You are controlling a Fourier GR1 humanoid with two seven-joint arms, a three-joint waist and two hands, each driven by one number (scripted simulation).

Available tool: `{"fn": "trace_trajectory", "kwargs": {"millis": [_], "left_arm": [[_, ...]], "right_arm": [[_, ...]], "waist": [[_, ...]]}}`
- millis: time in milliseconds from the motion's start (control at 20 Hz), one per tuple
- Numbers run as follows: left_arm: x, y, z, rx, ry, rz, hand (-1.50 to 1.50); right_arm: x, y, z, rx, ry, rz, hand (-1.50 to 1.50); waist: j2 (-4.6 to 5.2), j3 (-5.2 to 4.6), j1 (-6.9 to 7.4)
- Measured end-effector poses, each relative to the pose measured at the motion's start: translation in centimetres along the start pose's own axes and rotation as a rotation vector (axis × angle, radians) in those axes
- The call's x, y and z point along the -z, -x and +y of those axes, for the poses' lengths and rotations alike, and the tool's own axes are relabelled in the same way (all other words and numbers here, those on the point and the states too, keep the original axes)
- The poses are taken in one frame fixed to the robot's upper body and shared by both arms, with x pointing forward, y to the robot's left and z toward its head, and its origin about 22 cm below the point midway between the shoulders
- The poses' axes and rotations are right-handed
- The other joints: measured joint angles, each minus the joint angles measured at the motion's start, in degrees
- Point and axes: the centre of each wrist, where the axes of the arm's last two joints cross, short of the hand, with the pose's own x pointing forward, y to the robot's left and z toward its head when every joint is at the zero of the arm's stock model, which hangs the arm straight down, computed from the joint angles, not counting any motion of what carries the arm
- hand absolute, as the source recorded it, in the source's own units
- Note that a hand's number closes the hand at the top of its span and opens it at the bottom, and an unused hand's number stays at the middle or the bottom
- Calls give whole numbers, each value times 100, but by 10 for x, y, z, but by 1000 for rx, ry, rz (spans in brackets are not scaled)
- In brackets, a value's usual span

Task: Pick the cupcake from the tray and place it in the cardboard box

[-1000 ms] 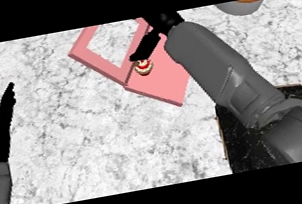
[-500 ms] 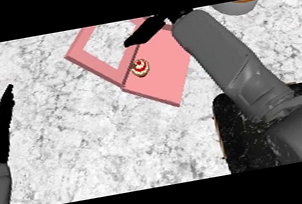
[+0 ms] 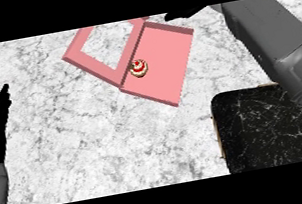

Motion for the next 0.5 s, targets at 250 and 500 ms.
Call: {"fn": "trace_trajectory", "kwargs": {"millis": [250,500], "left_arm": [[-1,1,0,1,0,1,0],[-1,-2,-4,2,2,-5,0]], "right_arm": [[-20,15,-54,-6,52,24,-150],[-42,21,-105,-20,45,10,-150]], "waist": [[13,4,1],[17,-9,38]]}}
